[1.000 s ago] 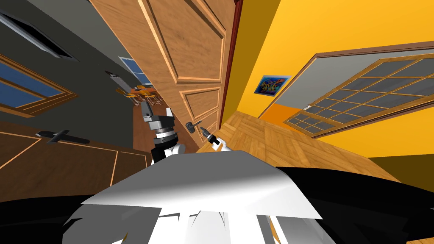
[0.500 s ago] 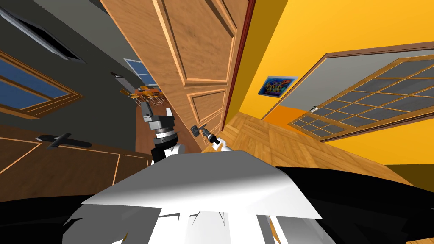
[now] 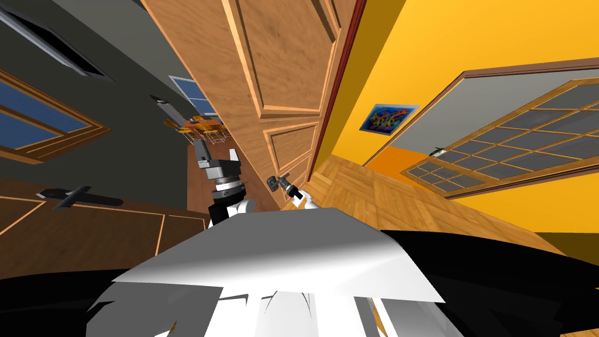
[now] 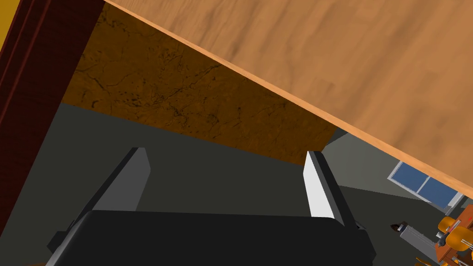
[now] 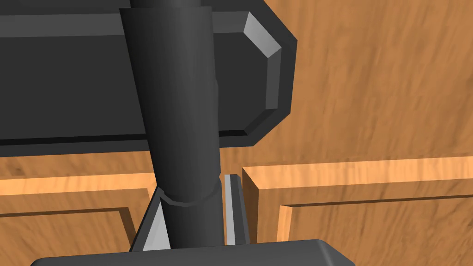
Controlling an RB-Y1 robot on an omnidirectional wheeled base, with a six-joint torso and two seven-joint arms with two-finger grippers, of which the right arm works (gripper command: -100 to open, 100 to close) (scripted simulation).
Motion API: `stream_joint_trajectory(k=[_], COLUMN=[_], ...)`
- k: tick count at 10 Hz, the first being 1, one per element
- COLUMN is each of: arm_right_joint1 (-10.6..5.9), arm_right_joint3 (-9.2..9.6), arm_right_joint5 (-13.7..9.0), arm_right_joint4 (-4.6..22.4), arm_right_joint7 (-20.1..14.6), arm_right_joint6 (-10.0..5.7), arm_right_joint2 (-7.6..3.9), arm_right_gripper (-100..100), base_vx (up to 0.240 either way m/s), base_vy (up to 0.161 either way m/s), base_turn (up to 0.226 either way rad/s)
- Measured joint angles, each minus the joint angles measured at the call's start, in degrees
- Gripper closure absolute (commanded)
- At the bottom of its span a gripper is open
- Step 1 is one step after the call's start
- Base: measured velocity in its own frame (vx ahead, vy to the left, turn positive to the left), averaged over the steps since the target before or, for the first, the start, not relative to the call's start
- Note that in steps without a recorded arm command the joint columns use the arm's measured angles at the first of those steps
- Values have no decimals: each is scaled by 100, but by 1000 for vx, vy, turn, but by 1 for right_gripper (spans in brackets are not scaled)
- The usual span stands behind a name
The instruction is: Push the door open
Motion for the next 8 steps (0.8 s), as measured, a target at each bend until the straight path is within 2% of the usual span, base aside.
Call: stream_joint_trajectory(k=[3,5,8], arm_right_joint1=[-5,30,166], arm_right_joint3=[4,-3,-74], arm_right_joint5=[2,47,174], arm_right_joint4=[0,-3,-91], arm_right_joint7=[2,-12,-57], arm_right_joint6=[6,13,65], arm_right_joint2=[6,-15,-102], arm_right_gripper=[100,100,100], base_vx=[0,61,85], base_vy=[0,130,177], base_turn=[0,-101,-106])
